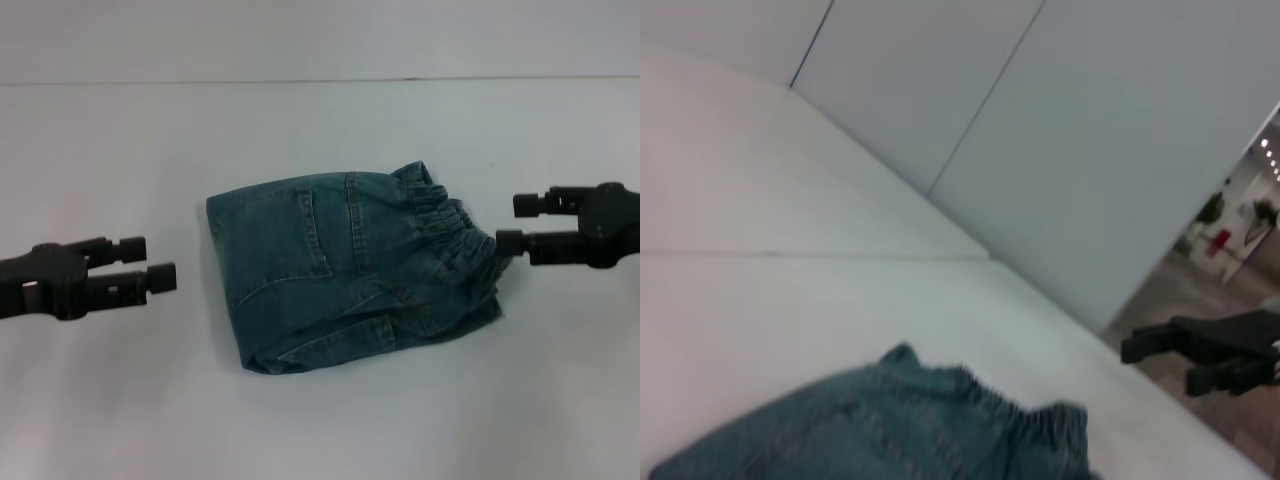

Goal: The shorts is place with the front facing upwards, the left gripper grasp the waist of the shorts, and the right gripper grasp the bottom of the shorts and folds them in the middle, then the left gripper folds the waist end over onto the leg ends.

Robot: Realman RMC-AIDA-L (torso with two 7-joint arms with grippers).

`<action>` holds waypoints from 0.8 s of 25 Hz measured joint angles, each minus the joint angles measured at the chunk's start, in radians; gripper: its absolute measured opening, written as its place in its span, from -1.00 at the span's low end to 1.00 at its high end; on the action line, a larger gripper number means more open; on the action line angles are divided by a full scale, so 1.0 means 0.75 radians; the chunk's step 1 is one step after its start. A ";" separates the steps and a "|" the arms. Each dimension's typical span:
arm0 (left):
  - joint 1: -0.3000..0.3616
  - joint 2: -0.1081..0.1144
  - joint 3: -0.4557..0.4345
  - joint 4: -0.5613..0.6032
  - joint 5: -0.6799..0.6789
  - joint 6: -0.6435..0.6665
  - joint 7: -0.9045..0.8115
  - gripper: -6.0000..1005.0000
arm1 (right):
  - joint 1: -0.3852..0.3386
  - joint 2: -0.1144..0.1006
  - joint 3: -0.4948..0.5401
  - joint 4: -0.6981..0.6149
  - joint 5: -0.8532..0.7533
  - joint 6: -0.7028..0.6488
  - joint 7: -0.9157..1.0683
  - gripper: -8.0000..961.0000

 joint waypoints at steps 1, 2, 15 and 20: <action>0.003 0.000 -0.002 0.003 0.017 0.004 0.008 0.74 | -0.006 0.001 -0.002 -0.001 -0.008 -0.016 -0.006 0.47; 0.004 -0.002 -0.003 0.005 0.041 0.005 0.017 0.74 | -0.011 0.001 -0.002 -0.001 -0.014 -0.035 -0.012 0.51; -0.003 -0.005 0.000 0.007 0.082 -0.012 0.066 0.74 | -0.035 0.002 -0.007 -0.007 -0.068 -0.079 -0.043 0.99; -0.004 -0.007 -0.005 0.008 0.082 -0.014 0.075 0.74 | -0.037 0.002 -0.003 -0.008 -0.085 -0.073 -0.043 0.99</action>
